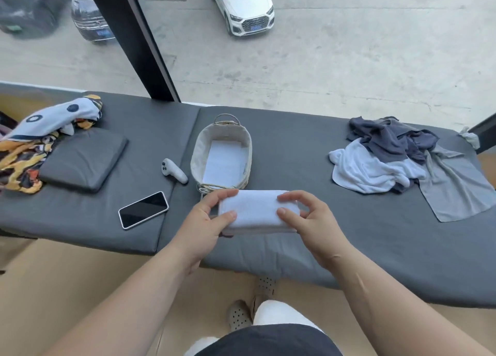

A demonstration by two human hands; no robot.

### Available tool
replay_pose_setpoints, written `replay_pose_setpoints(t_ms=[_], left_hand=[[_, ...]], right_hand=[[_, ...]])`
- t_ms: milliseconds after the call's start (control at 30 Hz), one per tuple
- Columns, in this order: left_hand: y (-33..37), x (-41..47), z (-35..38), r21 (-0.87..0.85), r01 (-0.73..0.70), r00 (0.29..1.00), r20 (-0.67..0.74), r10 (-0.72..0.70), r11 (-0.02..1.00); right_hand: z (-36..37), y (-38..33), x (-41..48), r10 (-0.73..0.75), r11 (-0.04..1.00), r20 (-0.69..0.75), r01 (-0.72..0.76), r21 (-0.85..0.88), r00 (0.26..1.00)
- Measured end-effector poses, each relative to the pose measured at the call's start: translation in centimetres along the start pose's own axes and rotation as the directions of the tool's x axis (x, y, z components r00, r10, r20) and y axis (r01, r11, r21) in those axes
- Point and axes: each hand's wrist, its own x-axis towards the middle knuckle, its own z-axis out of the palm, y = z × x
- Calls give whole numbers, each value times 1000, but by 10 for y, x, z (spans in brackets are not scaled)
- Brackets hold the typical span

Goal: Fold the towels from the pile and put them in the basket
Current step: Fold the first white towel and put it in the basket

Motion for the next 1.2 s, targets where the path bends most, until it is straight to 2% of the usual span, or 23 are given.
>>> replay_pose_setpoints(t_ms=[200,433,633,867,1100,1200], left_hand=[[16,53,-28,57,65,995,-73,-61,996],[20,113,-69,148,140,987,-102,-126,979],[-2,178,-120,183,131,991,-36,-127,974],[-26,239,-166,253,121,974,158,-164,960],[-57,297,-169,458,62,952,239,-189,887],[-76,315,-159,592,-38,950,272,-155,805]], right_hand=[[22,-5,67,43,999,62,-42,-20,997],[51,-15,134,103,984,105,-86,-155,989],[98,-11,185,170,960,39,-156,-234,985],[145,3,219,279,903,-147,-311,-297,949],[156,36,270,329,843,-224,-392,-369,917],[154,60,286,313,814,-239,-389,-431,919]])
